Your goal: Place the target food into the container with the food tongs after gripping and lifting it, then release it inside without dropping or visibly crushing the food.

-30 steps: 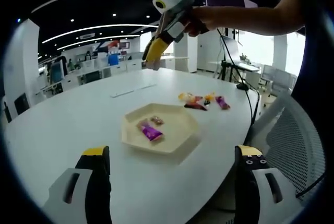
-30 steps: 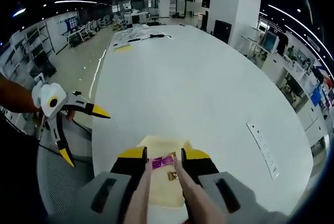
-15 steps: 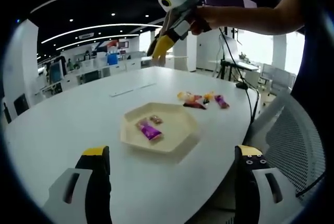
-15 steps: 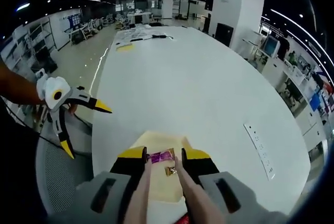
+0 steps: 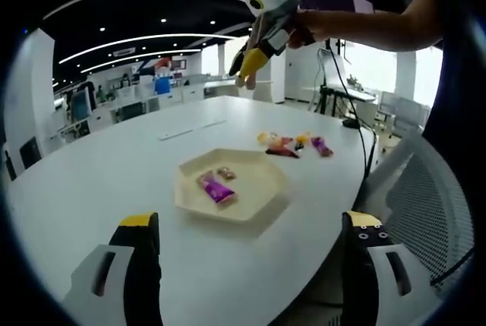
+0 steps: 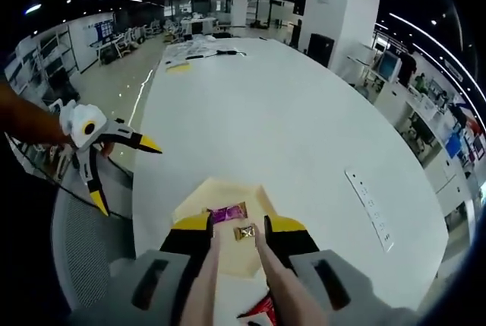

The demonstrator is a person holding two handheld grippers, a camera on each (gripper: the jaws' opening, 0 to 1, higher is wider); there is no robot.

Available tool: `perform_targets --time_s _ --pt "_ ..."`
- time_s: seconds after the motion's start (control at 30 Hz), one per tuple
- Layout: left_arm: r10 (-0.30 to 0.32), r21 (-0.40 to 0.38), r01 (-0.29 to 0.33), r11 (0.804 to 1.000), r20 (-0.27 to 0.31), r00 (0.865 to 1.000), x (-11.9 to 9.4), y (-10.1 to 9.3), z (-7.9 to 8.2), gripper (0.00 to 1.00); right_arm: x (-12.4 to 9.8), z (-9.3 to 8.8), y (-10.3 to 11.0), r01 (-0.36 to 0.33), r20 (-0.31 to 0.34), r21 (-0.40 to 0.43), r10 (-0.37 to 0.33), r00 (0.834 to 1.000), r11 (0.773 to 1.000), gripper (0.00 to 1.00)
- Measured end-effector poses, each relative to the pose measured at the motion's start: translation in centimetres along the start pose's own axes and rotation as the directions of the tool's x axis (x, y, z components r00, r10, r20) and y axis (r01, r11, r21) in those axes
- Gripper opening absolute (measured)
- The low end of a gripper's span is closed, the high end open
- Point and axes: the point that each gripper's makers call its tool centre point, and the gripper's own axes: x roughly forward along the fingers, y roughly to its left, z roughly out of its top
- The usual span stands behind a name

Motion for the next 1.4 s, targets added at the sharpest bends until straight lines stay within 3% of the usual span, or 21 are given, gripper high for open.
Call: perform_targets --time_s 0.47,0.87,1.4 --pt "0.000 0.003 0.000 1.000 -0.012 1.000 0.1 0.0 -0.3 0.97 -2.3 -2.5 -1.3 0.023 0.013 0.019 -0.023 1.000 1.000 0.26" --pt "0.008 0.002 -0.008 1.000 -0.019 1.000 0.1 0.1 -0.3 0.97 -3.8 -5.5 -2.1 0.023 0.008 0.040 -0.023 1.000 0.999 0.27" --pt "0.010 0.005 -0.010 1.000 -0.022 1.000 0.2 0.2 -0.3 0.98 -7.1 -10.2 -4.0 0.088 -0.018 0.064 -0.087 0.996 0.994 0.27"
